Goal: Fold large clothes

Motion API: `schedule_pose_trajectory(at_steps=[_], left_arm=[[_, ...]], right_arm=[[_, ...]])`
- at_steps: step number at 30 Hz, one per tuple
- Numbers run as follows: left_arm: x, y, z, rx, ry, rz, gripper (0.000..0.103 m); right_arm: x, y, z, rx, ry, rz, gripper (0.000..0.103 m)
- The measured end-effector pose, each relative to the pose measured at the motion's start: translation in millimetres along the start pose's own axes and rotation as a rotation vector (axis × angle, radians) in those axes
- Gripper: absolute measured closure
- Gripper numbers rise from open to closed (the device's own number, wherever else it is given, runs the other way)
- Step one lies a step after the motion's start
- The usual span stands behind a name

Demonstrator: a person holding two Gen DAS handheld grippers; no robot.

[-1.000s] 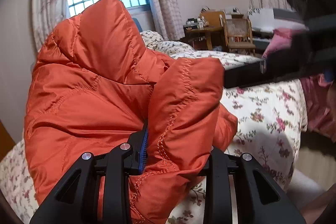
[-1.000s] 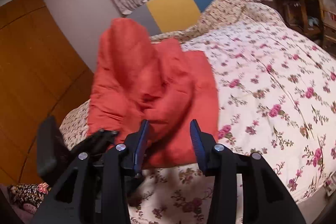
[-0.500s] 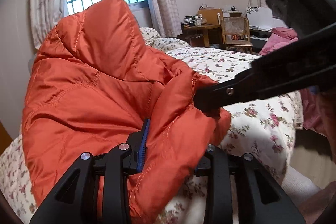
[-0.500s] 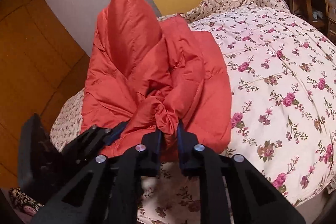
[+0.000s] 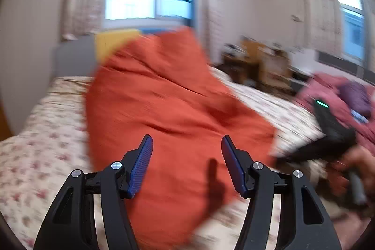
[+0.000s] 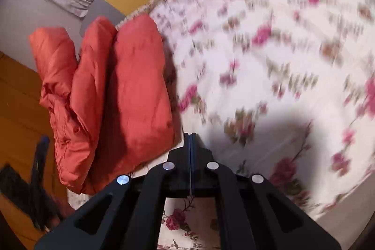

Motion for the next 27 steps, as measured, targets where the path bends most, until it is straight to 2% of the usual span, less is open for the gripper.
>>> schedule_pose_trajectory(at_steps=[1, 3, 5, 7, 9, 10, 12, 13, 15, 20, 24, 27], left_arm=[[-3.7, 3.3, 22.4, 0.040, 0.071, -0.002, 0.042], [-9.1, 3.9, 65.1, 0.157, 0.155, -0.015, 0.042], [-17.6, 1.9, 96.4, 0.255, 0.211, 0.004, 0.043], [-25.9, -0.8, 115.4, 0.332, 0.222, 0.023, 0.043], [-41.2, 3.1, 121.0, 0.364, 0.203, 0.043, 0.043], [-47.0, 5.7, 117.7, 0.359, 0.186, 0.050, 0.043], [-59.1, 12.5, 104.2, 0.318, 0.158, 0.059, 0.042], [-65.6, 16.3, 94.5, 0.295, 0.141, 0.062, 0.042], [-75.4, 18.5, 80.9, 0.282, 0.107, 0.061, 0.043], [-103.2, 32.9, 55.1, 0.225, 0.061, 0.115, 0.043], [-120.8, 40.5, 42.1, 0.200, 0.056, 0.166, 0.042], [-132.7, 43.9, 37.1, 0.182, 0.058, 0.209, 0.041]], right_arm=[[8.8, 2.0, 9.1, 0.046, -0.002, -0.034, 0.103], [22.0, 4.0, 24.8, 0.113, -0.013, -0.089, 0.100], [37.0, 5.1, 45.3, 0.181, -0.010, -0.147, 0.099], [46.0, 4.6, 64.9, 0.242, -0.004, -0.183, 0.095], [52.9, 1.5, 84.7, 0.295, 0.021, -0.212, 0.074], [54.9, 0.6, 96.9, 0.313, 0.051, -0.219, 0.069], [49.8, -0.5, 119.2, 0.347, 0.078, -0.226, 0.068], [49.1, 0.1, 126.9, 0.360, 0.082, -0.233, 0.070], [43.5, 0.5, 144.5, 0.392, 0.092, -0.246, 0.080], [33.6, 1.1, 174.7, 0.478, 0.089, -0.271, 0.082], [10.1, 29.5, 198.0, 0.489, 0.053, -0.274, 0.082], [-8.7, 56.2, 214.3, 0.522, 0.016, -0.307, 0.082]])
Point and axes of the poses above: each gripper's, at about its wrist camera, not at the fingertips, and x roughly against the way its jaws point, z to its left, y to its top, the point moved 2 cm from there along -x, roughly the way its jaws point, and after that the axes turned 13 degrees about -x, right-handed, at the moved point
